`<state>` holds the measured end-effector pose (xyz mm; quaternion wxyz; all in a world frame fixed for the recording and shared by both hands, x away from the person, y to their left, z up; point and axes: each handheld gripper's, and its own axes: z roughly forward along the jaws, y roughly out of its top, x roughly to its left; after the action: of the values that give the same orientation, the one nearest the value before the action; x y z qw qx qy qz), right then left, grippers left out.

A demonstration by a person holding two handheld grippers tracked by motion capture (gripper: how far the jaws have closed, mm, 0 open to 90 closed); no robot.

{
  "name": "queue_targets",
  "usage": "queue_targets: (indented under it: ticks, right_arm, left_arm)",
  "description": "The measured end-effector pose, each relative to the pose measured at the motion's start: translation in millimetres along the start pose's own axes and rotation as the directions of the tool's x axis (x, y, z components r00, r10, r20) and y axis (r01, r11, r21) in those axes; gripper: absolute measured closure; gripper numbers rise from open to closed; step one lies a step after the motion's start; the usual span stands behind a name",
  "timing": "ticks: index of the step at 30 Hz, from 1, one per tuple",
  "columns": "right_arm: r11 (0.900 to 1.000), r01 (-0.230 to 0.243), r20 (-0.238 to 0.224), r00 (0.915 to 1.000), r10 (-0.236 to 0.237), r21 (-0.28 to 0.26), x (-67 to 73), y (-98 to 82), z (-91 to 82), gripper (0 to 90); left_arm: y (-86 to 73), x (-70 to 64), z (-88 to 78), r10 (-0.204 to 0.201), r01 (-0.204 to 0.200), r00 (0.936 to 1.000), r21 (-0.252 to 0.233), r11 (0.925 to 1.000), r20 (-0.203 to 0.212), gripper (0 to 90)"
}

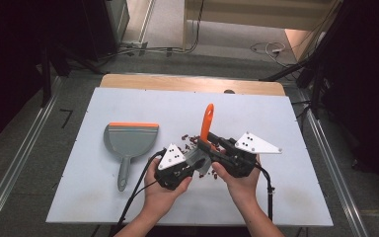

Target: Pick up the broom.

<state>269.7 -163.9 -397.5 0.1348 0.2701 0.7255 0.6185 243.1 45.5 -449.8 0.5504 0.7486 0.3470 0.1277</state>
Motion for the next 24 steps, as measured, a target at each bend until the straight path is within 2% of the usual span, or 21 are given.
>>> queue_targets:
  ticks: [2,5,9,15,17,19,21,24]
  right_arm:
    - [1.000,-0.002,-0.031,0.9995,0.003,0.019,-5.8,0.5,-0.2,48.6]
    - [0.999,-0.017,-0.056,0.9982,0.018,0.028,-16.4,-0.2,-1.8,44.4]
    - [0.998,-0.014,-0.098,0.9950,0.019,0.057,-30.3,-1.1,-5.5,42.4]
    - [0.994,-0.041,-0.213,0.9750,0.062,0.101,-51.5,-7.5,-7.0,41.4]
    - [0.993,-0.039,-0.241,0.9683,0.066,0.116,-54.0,-10.0,-5.4,41.4]
    - [0.991,-0.033,-0.277,0.9585,0.068,0.131,-53.4,-12.4,-2.5,41.5]
    - [0.990,-0.031,-0.319,0.9450,0.074,0.140,-50.6,-14.0,1.1,42.3]
    - [0.988,-0.026,-0.371,0.9249,0.082,0.153,-45.1,-15.9,7.0,43.3]
  left_arm:
    - [0.6,6.5,-4.6,-0.002,0.002,0.9999,-0.003,1.0000,0.013,86.0]
    - [1.5,13.3,-10.4,0.000,0.000,0.9997,-0.011,0.9999,0.023,86.1]
    - [2.3,23.5,-17.8,0.019,-0.019,0.9963,-0.010,0.9998,0.084,86.1]
    - [3.1,36.3,-24.7,0.027,-0.027,0.9840,0.001,0.9996,0.176,86.1]
    - [2.7,40.1,-25.9,0.020,-0.021,0.9738,0.001,0.9998,0.227,86.1]
    - [2.4,42.0,-26.7,0.022,-0.024,0.9659,0.004,0.9997,0.258,86.1]
    - [1.8,42.4,-26.7,0.033,-0.038,0.9565,0.010,0.9992,0.290,86.0]
    - [0.8,40.2,-25.3,0.050,-0.059,0.9379,0.016,0.9981,0.343,86.0]
